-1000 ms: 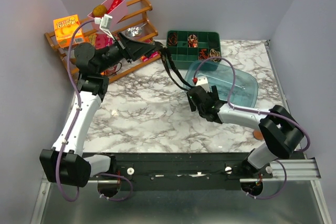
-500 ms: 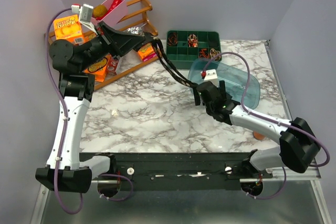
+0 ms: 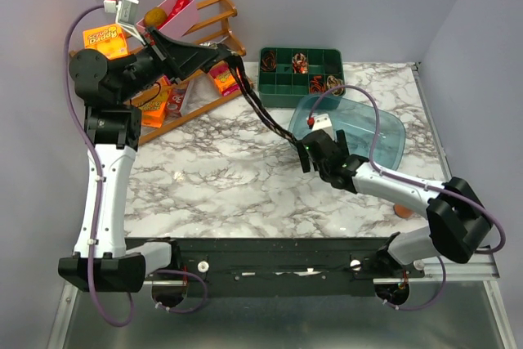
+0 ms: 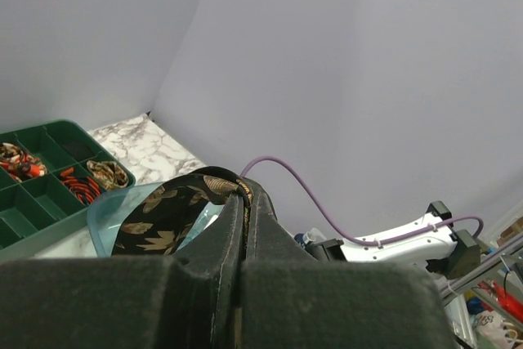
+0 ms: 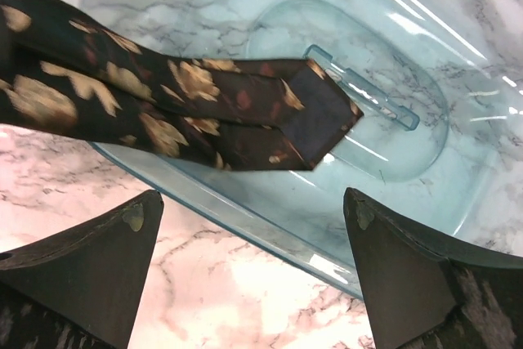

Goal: Roll the ties
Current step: Move the bin to the center of the board.

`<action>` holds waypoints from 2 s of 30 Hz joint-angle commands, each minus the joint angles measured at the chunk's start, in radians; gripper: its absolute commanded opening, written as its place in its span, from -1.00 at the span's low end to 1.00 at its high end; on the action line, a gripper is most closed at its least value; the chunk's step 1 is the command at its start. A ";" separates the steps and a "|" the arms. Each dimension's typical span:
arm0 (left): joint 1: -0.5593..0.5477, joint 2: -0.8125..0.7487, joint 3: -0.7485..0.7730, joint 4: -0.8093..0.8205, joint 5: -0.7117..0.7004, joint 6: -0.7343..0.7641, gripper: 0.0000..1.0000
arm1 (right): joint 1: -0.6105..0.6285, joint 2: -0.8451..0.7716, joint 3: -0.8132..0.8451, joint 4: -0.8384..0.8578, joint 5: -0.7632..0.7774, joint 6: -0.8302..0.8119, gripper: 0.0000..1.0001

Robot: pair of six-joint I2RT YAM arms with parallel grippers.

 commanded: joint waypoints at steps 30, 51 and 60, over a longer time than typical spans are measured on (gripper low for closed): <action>0.126 -0.095 0.122 0.001 0.064 -0.099 -1.00 | -0.070 0.059 0.265 0.108 -0.284 0.007 0.74; 0.137 -0.140 0.036 0.102 0.127 -0.238 -1.00 | -0.106 0.635 0.796 -0.135 -0.461 0.028 -0.99; 0.138 -0.152 0.051 0.171 0.133 -0.272 -1.00 | -0.124 0.624 0.713 -0.210 -0.456 0.096 -0.99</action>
